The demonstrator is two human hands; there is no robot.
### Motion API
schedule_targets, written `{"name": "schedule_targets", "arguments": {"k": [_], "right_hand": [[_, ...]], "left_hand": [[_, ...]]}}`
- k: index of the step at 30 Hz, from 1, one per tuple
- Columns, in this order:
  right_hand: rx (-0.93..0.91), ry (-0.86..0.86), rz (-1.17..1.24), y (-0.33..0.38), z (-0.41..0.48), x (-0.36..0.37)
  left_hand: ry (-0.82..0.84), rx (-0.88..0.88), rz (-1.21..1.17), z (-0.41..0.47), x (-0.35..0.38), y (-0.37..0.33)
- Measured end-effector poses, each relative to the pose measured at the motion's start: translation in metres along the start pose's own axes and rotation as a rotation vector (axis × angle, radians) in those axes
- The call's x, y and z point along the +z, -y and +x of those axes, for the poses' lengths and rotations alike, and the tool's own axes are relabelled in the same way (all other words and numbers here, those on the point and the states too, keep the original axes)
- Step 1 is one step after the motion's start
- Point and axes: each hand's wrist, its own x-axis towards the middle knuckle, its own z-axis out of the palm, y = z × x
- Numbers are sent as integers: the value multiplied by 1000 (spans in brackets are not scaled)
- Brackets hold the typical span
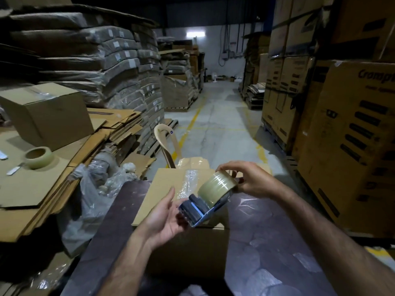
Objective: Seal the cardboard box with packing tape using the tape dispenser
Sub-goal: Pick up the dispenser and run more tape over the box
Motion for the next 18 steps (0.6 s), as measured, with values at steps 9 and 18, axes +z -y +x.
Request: {"name": "schedule_targets", "arguments": {"k": [9,18], "right_hand": [[-125,100,-206,31,39,33],[-144,152,-259,41,56,50]], "left_hand": [[-340,25,518,-1,-11,-18],[-397,9,837,6,-17,-26]]}}
